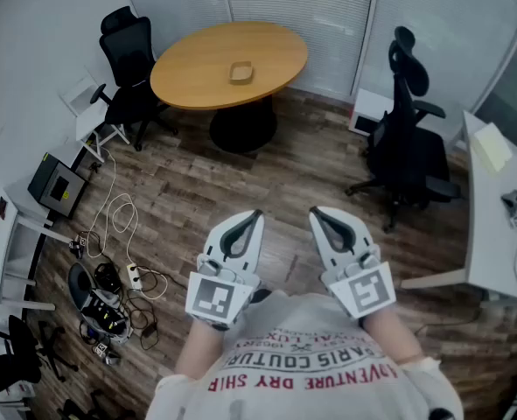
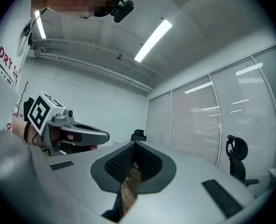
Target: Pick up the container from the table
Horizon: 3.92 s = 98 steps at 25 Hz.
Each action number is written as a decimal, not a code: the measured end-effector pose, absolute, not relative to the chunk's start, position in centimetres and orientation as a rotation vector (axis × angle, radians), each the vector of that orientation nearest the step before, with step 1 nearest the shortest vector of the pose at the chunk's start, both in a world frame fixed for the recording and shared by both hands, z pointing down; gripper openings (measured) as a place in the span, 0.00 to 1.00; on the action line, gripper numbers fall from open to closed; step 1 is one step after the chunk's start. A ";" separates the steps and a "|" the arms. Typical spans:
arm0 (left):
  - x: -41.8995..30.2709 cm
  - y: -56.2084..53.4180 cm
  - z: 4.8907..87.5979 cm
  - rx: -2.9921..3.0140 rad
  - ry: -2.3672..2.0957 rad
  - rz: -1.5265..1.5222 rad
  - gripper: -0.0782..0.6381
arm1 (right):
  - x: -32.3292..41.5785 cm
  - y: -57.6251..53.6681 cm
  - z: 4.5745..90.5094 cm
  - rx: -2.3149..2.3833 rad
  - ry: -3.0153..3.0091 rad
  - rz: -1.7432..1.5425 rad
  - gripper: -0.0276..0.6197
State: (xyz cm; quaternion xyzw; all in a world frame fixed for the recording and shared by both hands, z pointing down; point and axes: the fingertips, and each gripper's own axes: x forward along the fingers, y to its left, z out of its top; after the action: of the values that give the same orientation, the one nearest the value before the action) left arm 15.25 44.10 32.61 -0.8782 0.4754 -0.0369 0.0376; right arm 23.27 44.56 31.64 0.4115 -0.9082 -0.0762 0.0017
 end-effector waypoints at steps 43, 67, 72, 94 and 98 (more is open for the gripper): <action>2.1 27.1 35.4 -2.740 1.594 -0.120 0.11 | 12.3 26.0 36.8 1.262 -2.794 0.055 0.04; -12.0 1.3 36.1 -2.815 1.563 -0.152 0.11 | 3.1 -1.2 37.8 1.501 -2.636 0.191 0.04; -11.2 -5.8 36.4 -2.770 1.622 -0.172 0.11 | 4.4 -9.4 38.4 1.471 -2.647 0.176 0.04; -11.7 -28.4 43.0 -2.799 1.774 -0.301 0.11 | 7.1 -31.3 47.3 1.354 -2.356 0.405 0.04; -11.5 -30.2 45.3 -2.847 1.693 -0.303 0.11 | 7.5 -32.8 51.0 1.391 -2.256 0.486 0.04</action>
State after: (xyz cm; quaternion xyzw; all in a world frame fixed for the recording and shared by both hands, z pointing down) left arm -11.51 -30.19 45.26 -0.8523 0.5068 -0.0906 -0.0922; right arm 7.51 -32.82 50.97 0.5033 -0.8164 0.1760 0.2217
